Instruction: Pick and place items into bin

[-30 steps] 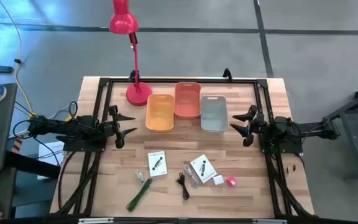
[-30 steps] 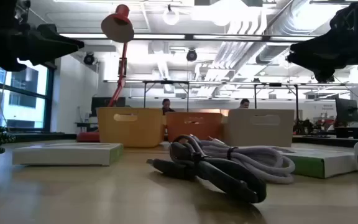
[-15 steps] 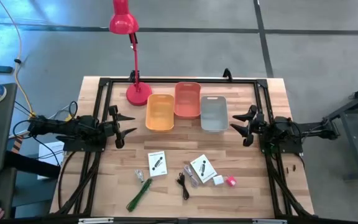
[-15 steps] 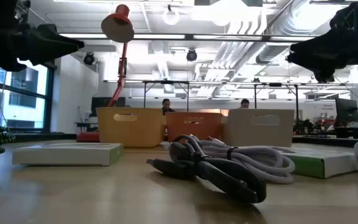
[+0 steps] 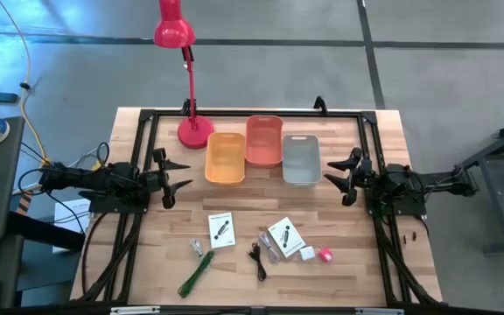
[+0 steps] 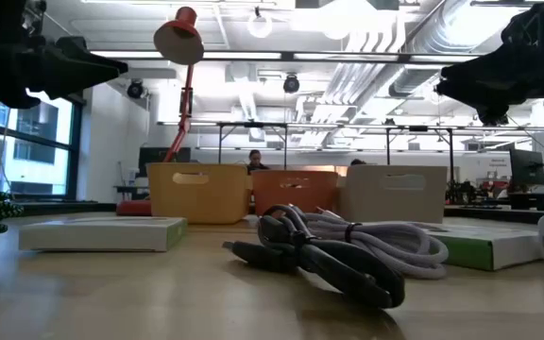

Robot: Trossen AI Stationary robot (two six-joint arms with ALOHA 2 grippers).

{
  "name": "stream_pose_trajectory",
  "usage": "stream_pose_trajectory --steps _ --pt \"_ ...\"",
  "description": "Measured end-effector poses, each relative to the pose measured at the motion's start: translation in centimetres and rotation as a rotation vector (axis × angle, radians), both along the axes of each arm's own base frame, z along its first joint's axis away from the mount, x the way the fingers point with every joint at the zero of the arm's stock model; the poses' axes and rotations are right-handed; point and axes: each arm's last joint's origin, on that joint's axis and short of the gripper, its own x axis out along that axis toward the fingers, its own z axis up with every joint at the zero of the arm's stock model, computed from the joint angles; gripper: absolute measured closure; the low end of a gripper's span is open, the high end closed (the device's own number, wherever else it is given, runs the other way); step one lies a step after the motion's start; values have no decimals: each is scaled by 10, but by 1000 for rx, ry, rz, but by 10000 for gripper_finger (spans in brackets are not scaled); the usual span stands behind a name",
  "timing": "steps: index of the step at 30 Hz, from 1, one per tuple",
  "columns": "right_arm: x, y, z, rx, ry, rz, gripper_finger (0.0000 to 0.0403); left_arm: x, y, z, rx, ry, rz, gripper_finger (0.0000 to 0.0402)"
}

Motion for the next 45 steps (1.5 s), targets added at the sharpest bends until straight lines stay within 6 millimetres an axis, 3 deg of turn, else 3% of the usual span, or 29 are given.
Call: stream_pose_trajectory --steps 22,25,31,37,42,45 --pt "0 0 0 0 0 0 208 0 0 0 -9 -3 -1 208" --pt "0 0 0 0 0 0 208 0 -1 0 -90 -27 -27 208" --pt "0 0 0 0 0 0 208 1 -4 4 -430 -134 -151 208" --pt "0 0 0 0 0 0 208 1 -3 3 -512 -150 -149 208" --pt "0 0 0 6 -6 1 208 1 -4 5 -763 -212 -183 208" --pt "0 0 3 150 -70 21 208 1 -4 5 -812 -221 -188 208"
